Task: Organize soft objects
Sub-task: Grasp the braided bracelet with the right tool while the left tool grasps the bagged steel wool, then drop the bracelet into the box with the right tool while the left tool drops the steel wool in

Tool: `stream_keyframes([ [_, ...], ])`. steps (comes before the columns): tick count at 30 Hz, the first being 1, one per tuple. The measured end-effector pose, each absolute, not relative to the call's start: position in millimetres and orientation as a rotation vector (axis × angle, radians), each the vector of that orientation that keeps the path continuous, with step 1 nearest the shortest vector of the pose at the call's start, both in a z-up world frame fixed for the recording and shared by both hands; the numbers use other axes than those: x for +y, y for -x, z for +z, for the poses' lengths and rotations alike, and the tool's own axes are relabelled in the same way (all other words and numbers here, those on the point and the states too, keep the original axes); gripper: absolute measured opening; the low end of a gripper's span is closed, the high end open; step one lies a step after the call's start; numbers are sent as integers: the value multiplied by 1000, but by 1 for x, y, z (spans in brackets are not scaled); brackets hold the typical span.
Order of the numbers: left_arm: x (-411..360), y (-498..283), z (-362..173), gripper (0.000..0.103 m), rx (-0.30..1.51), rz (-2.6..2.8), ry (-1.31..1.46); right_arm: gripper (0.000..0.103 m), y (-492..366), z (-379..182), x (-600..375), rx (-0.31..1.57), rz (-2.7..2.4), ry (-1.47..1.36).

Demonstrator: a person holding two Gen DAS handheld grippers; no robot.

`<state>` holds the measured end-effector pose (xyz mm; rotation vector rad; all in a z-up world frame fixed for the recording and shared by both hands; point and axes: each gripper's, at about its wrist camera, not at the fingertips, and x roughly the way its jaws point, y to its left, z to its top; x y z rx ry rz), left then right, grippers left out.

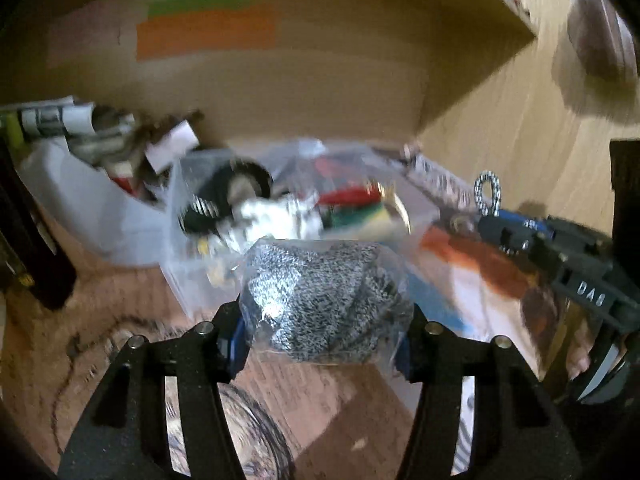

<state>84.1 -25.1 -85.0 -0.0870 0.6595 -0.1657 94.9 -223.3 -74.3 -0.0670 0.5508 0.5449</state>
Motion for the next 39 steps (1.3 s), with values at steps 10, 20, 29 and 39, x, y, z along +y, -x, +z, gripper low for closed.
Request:
stream_keyframes([
  [10, -17, -121, -53, 57, 576, -132, 110, 16, -124, -55, -203, 498, 573, 80],
  [20, -8, -164, -66, 57, 630, -117, 110, 17, -164, -68, -175, 548, 598, 112],
  [29, -6, -202, -94, 57, 724, -111, 105, 17, -195, -94, -156, 637, 611, 142],
  [39, -3, -214, -107, 69, 797, -111, 144, 54, -203, -105, -154, 672, 588, 159],
])
